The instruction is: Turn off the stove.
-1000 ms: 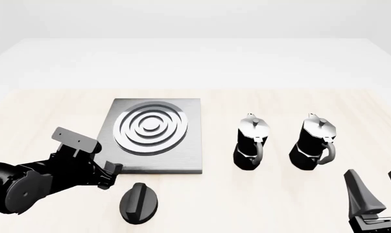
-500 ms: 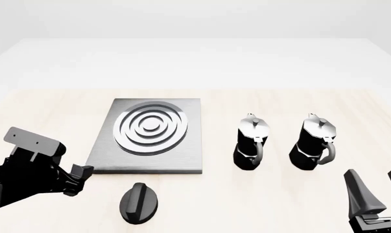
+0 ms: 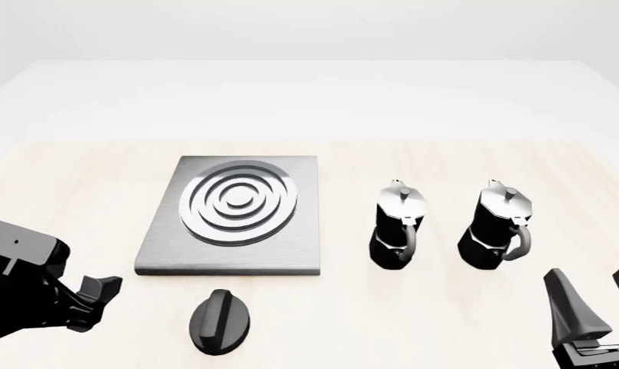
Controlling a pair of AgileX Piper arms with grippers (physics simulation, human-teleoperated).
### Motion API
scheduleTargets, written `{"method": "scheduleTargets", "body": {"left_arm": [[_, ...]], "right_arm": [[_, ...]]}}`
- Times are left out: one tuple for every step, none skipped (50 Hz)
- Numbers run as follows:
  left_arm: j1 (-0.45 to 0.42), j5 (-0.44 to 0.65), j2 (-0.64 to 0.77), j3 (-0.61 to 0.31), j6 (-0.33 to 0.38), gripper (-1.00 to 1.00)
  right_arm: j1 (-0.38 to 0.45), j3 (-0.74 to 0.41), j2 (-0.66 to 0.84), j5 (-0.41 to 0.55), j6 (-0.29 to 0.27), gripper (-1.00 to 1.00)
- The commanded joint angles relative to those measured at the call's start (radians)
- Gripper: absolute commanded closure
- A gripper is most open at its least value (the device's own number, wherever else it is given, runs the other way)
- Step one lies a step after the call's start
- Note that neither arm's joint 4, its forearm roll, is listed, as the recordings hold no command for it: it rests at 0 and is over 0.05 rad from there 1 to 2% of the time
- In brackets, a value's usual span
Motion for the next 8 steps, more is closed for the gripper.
{"method": "scheduleTargets", "body": {"left_arm": [[0.008, 0.044, -0.042, -0.002, 0.001, -1.00], [0.009, 0.044, -0.044, -0.001, 0.002, -1.00], [0.011, 0.044, -0.045, -0.001, 0.001, -1.00], [0.011, 0.044, -0.045, -0.001, 0.001, -1.00], [0.009, 0.043, -0.045, -0.001, 0.000, -1.00], [0.007, 0.041, -0.044, -0.002, 0.001, -1.00], [0.006, 0.037, -0.039, -0.008, 0.001, -1.00], [0.005, 0.033, -0.033, -0.013, 0.004, -1.00]], "right_arm": [[0.003, 0.000, 0.001, -0.001, 0.003, -1.00], [0.003, 0.000, 0.002, -0.002, 0.003, -1.00], [0.003, 0.000, 0.002, -0.002, 0.004, -1.00], [0.003, 0.000, 0.002, -0.002, 0.004, -1.00], [0.003, 0.000, 0.003, -0.003, 0.004, -1.00], [0.003, 0.000, 0.003, -0.003, 0.004, -1.00], [0.003, 0.000, 0.003, -0.003, 0.005, -1.00], [0.003, 0.000, 0.003, -0.003, 0.005, -1.00]]}}
